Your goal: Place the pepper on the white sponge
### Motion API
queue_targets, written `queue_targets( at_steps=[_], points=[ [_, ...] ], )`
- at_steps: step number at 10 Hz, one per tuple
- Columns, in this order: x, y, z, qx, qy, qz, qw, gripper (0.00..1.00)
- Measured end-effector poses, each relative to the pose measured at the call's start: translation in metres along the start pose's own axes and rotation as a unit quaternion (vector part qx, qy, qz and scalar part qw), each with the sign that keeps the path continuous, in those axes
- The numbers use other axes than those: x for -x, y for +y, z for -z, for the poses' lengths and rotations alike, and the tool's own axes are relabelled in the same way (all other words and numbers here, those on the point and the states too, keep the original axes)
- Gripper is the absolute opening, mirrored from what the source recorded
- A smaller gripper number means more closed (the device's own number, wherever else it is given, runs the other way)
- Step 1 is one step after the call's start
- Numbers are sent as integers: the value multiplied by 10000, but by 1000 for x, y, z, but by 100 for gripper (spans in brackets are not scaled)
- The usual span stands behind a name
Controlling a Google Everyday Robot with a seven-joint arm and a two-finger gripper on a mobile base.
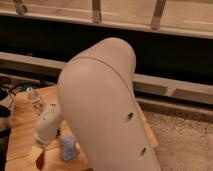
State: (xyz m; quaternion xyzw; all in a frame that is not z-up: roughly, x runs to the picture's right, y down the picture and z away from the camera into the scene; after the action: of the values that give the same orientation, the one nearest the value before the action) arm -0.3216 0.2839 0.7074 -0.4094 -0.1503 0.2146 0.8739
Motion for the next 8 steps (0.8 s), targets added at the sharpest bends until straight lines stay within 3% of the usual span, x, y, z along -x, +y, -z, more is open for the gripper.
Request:
queue_targets(
  at_steps=[3,5,8],
  points=[
    [23,9,-12,249,-49,447,9987,97],
    [46,16,-20,395,-60,833,9957,97],
    [57,23,-26,461,48,1042,9935,97]
  ],
)
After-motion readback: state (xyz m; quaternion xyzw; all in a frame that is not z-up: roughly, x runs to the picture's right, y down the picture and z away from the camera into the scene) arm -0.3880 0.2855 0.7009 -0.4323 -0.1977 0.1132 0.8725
